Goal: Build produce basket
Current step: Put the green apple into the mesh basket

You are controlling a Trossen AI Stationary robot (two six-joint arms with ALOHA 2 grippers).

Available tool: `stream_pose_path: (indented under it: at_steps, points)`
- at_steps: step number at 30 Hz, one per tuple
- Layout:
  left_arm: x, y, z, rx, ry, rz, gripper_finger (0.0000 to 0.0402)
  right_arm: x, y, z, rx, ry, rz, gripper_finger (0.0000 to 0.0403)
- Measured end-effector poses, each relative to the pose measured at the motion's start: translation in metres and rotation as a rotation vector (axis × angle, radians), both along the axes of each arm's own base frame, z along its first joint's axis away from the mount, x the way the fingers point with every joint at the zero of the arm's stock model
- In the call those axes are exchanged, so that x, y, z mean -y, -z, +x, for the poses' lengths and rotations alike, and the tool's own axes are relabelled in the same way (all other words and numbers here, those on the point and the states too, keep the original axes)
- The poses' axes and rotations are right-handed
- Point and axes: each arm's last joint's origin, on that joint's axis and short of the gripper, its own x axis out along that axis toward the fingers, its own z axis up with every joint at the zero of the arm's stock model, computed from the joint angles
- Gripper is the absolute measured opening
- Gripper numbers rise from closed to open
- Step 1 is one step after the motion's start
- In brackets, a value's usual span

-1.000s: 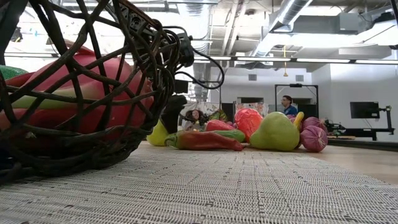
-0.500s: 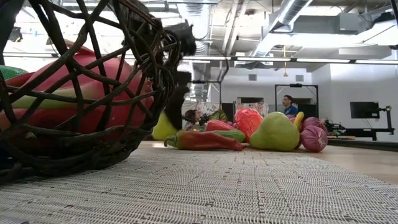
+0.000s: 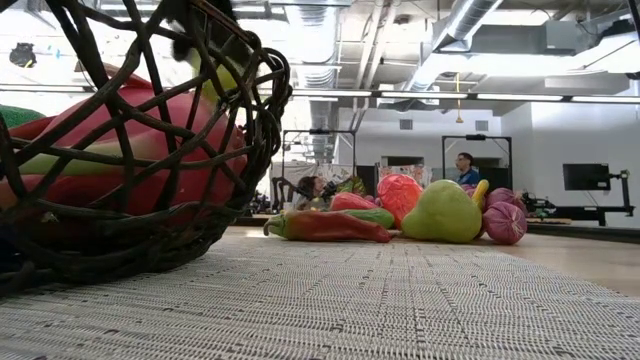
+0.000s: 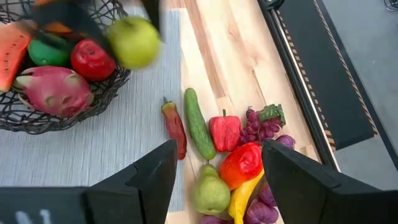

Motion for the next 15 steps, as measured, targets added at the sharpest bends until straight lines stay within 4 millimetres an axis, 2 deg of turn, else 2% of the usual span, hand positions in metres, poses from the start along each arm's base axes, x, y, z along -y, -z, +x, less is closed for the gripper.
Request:
stream_pose_path:
  at_steps: [3, 6, 10, 15]
  points:
    - [0.026, -0.010, -0.023, 0.017, 0.007, -0.026, 0.0302, 0.000, 0.000, 0.000, 0.000, 0.001, 0.000, 0.0255]
    - [0.042, -0.010, -0.045, -0.035, -0.036, -0.046, 0.0302, 0.000, 0.000, 0.000, 0.000, 0.001, -0.001, 0.0255]
    - [0.051, 0.007, -0.070, -0.170, -0.146, -0.042, 0.0303, 0.000, 0.000, 0.000, 0.000, 0.001, -0.002, 0.0255]
    - [0.059, 0.028, -0.079, -0.196, -0.186, -0.082, 0.0303, 0.000, 0.000, 0.000, 0.000, 0.002, -0.002, 0.0255]
